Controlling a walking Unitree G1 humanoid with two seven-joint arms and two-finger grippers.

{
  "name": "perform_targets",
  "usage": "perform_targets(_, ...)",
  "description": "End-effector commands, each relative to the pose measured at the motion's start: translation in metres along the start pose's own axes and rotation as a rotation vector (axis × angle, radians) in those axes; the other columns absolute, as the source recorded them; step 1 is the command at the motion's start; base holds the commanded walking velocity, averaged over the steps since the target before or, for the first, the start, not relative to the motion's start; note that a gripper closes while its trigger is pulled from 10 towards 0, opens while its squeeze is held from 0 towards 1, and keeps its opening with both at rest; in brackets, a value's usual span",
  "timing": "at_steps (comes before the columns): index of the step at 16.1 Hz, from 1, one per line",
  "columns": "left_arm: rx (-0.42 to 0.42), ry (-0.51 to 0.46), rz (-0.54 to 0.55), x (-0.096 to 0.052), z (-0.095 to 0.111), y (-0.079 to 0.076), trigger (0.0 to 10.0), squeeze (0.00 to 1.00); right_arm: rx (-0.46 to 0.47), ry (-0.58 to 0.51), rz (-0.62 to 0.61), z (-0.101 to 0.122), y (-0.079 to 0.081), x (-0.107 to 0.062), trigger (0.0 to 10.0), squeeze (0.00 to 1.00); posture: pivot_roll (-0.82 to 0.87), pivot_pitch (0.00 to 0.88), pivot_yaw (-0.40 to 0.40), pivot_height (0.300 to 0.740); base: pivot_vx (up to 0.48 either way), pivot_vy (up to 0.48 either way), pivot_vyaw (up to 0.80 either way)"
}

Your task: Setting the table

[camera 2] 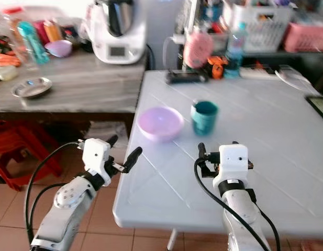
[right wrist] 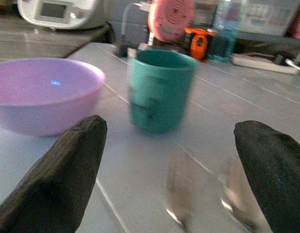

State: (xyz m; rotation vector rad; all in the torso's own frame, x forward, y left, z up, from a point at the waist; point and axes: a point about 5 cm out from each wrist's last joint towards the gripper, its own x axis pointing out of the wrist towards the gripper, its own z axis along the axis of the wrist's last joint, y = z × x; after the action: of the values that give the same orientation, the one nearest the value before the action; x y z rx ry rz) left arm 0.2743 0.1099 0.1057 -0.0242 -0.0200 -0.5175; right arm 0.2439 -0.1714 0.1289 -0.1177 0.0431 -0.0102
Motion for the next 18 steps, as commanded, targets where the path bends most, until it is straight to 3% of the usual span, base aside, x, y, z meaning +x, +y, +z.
perform_targets(1,-0.011,-0.013,0.021,-0.003,0.003,0.006,10.0,0.0,-0.001,-0.002,0.036,0.002,0.008,0.0,10.0,0.0,-0.07,0.036,0.03,0.74,0.0,0.0,0.0)
perform_targets(5,-0.003,0.028,-0.014,-0.008,-0.003,0.006,10.0,0.0,-0.048,0.023,0.101,-0.002,0.015,0.0,10.0,0.0,-0.06,0.033,0.028,0.74,0.0,0.0,0.0)
perform_targets(8,0.039,0.018,-0.117,-0.014,-0.001,0.003,10.0,0.0,-0.093,0.066,0.156,-0.011,0.021,0.0,10.0,0.0,-0.06,0.028,0.023,0.74,0.0,0.0,0.0)
perform_targets(9,0.05,0.031,-0.213,-0.02,-0.002,-0.001,10.0,0.0,-0.149,0.073,0.208,-0.014,0.026,-0.001,10.0,0.0,-0.05,0.027,0.02,0.74,0.0,0.0,0.0)
perform_targets(11,0.079,0.046,-0.267,-0.025,-0.003,-0.002,10.0,0.0,-0.216,0.061,0.243,-0.013,0.026,0.003,10.0,0.0,-0.05,0.03,0.02,0.74,0.0,0.0,0.0)
perform_targets(13,0.069,0.05,-0.27,-0.026,-0.002,-0.001,10.0,0.0,-0.327,0.049,0.324,-0.01,0.019,0.012,10.0,0.0,-0.05,0.034,0.022,0.74,0.0,0.0,0.0)
perform_targets(14,0.064,0.049,-0.27,-0.025,-0.002,-0.001,10.0,0.0,-0.327,0.046,0.343,-0.008,0.016,0.015,10.0,0.0,-0.05,0.034,0.023,0.74,0.0,0.0,0.0)
perform_targets(16,0.044,0.044,-0.287,-0.025,-0.002,-0.007,10.0,0.0,-0.485,0.017,0.501,0.0,0.015,0.029,10.0,0.0,-0.05,0.041,0.018,0.74,0.0,0.0,0.0)
perform_targets(18,0.041,0.044,-0.29,-0.027,-0.001,-0.008,10.0,0.0,-0.531,0.012,0.516,0.005,0.01,0.037,10.0,0.0,-0.04,0.046,0.011,0.74,0.0,0.0,0.0)
